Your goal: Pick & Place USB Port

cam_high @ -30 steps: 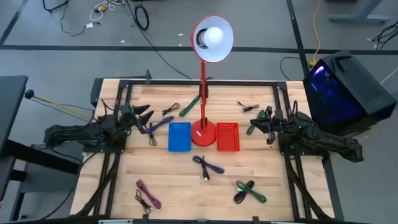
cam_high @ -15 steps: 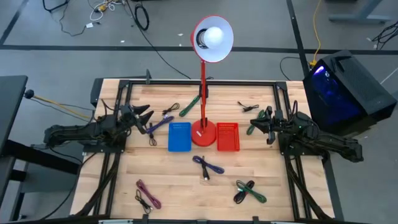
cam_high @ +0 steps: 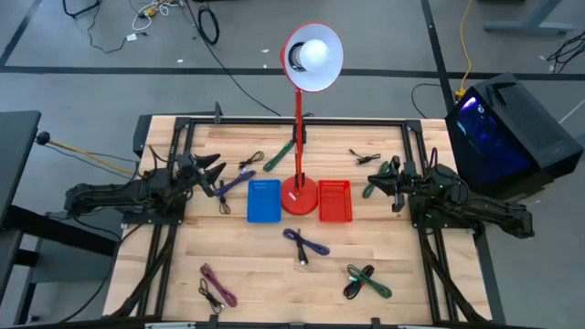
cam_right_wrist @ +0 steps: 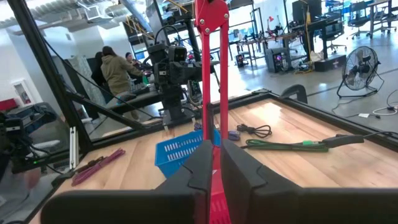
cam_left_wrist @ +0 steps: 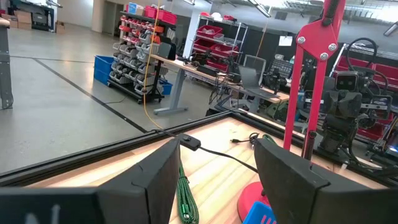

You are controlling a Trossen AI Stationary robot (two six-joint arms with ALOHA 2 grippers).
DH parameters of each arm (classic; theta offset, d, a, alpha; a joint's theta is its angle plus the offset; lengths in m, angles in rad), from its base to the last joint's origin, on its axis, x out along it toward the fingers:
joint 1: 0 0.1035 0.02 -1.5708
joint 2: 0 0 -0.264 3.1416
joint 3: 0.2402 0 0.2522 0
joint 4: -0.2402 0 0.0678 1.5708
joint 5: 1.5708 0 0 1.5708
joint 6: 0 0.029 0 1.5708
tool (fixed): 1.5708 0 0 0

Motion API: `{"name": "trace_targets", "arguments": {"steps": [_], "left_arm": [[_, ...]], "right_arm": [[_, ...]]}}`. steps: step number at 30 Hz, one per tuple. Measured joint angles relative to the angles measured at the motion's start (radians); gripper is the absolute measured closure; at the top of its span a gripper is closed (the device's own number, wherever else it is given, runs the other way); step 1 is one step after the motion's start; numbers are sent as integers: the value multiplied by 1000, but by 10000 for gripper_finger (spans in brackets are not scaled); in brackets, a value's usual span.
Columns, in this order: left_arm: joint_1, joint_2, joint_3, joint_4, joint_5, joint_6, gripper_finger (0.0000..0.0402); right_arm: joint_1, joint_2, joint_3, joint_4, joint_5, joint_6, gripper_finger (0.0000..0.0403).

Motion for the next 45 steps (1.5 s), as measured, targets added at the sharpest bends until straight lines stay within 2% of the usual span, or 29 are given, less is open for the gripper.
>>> {"name": "trace_targets", "arguments": {"steps": [33, 37, 41, 45], "left_arm": [[0, 0, 0, 2, 0, -1, 188], [0, 0, 0, 29, 0, -2, 188], [0, 0, 0, 55, 6, -30, 188], [0, 0, 0, 65, 11, -29, 188]], "right_arm": [[0, 0, 0, 0, 2, -1, 366], [0, 0, 0, 55, 94, -48, 366], [0, 0, 0, 167, 184, 29, 366], [0, 0, 0, 411, 377, 19, 366]]}}
